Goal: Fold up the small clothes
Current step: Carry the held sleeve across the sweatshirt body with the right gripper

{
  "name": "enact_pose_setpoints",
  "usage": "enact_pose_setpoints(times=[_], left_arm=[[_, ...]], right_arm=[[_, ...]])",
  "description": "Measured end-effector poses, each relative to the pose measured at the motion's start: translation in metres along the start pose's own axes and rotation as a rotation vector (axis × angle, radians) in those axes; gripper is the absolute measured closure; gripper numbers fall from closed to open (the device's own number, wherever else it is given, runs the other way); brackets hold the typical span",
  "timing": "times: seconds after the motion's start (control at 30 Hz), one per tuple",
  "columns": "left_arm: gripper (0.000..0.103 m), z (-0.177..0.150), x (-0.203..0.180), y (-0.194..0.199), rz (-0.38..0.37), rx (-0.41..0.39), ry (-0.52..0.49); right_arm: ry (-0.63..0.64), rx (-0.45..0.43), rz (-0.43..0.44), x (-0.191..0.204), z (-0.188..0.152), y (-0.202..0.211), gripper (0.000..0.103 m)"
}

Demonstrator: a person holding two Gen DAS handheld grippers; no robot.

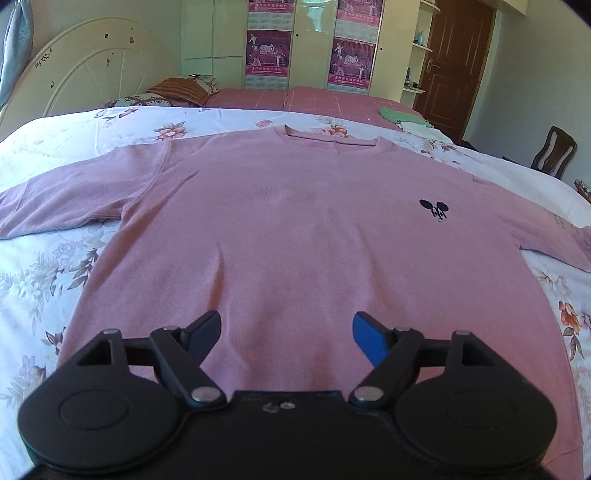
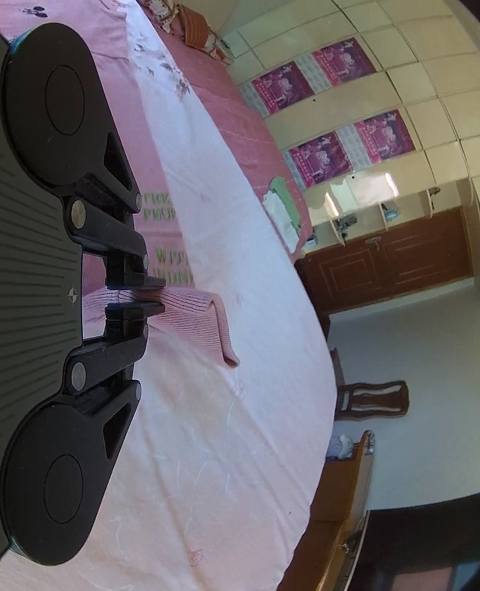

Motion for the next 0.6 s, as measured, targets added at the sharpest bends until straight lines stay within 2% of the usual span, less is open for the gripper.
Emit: enact_pose_setpoints(times=[0.07,0.13,0.27,0.47,0.6], left_arm=[[0.033,0.008,0.014,0.000,-0.033,0.001,-0.010],[0.034,0.017,0.029,-0.001,-0.033,-0.009,-0.027],[0.034,0.030,0.065,-0.004,-0.035,-0.020,-0.034],[0.041,0.044,0.119,-0.008,-0.052,-0.008,0.010],[0.047,0.051,0.150,-0.010,-0.058,0.003,0.057]], right_arm=[[0.051,-0.025,0.024,0.040,0.006,0.007,0.098],[0.086,-0.043,0.066,0.080,0.007,0.019,0.098],[0.158,-0.053,0.169,0.193,0.010,0.003,0.098],[0.281,0.006,0.327,0.342,-0.035,-0.009,0.098],[0.367,0.051,0.411,0.414,-0.075,-0.010,0.098]])
Point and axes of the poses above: each gripper's, at about its wrist camera, not at the fingertips, and y roughly against the way its jaws point, x to its left, z to its top, the point moved 8 cm from there along -y, roughly the way its jaws point, and after that the axes turned 12 degrees about y, right-handed, at the moved point
